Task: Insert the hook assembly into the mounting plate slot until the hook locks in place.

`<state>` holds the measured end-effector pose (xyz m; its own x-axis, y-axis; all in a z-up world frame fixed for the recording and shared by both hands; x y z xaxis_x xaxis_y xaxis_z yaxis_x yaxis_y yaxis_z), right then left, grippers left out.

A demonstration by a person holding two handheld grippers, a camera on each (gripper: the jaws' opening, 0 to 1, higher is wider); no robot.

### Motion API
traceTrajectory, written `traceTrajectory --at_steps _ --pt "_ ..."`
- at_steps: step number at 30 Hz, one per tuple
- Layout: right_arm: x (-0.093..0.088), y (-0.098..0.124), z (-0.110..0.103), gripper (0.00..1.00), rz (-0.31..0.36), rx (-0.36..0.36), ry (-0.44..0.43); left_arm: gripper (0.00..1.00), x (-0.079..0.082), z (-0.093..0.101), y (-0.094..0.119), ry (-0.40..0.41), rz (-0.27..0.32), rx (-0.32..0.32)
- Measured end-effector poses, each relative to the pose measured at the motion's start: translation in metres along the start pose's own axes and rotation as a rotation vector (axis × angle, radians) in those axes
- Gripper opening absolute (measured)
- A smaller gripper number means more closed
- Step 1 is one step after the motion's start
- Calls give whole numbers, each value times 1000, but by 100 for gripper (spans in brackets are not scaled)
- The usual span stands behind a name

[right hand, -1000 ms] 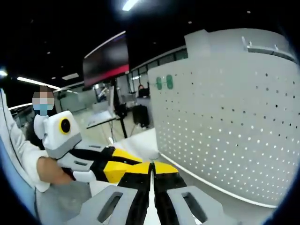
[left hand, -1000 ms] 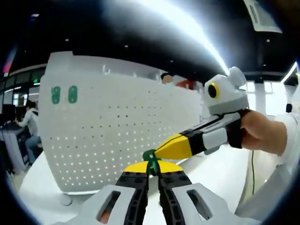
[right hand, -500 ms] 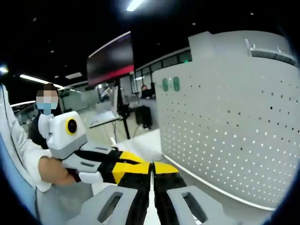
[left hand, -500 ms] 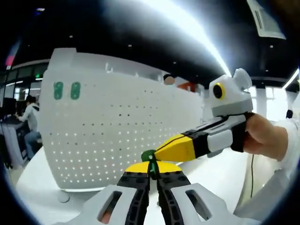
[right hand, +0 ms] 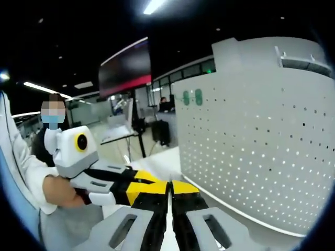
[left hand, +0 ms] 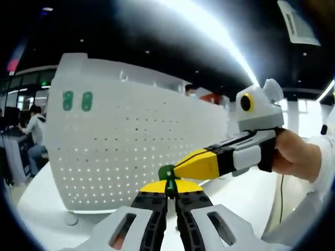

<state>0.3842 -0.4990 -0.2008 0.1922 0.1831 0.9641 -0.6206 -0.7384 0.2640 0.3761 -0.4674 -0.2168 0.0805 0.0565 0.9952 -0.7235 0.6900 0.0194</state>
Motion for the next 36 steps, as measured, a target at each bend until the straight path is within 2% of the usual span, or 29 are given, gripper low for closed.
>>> traceTrajectory --at_steps 1,16,25,28,36 --pt "-1 0 0 0 -2 1 -1 4 2 0 0 1 14 2" --pt "2 1 -1 0 21 -1 -24 4 5 -1 2 -19 20 10" --pt "2 3 -1 0 18 -6 3 4 5 1 1 -26 14 8" --pt "3 4 1 4 21 -25 15 3 6 0 3 -31 19 16" --pt "1 11 6 7 9 -48 59 4 7 -4 4 -43 21 38"
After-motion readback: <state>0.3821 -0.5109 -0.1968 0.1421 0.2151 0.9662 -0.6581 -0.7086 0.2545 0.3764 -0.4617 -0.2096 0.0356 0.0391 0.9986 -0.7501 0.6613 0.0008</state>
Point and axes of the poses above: the point that each gripper's makers call its tool centre point, and the gripper's own axes: y roughly backward along the fingers, z roughly to its right, x roughly out of its top, the point moved 2 cm from there along y, roughly backward along the fingers, and after that the axes turned 12 degrees about -x, right-handed, at the moved point
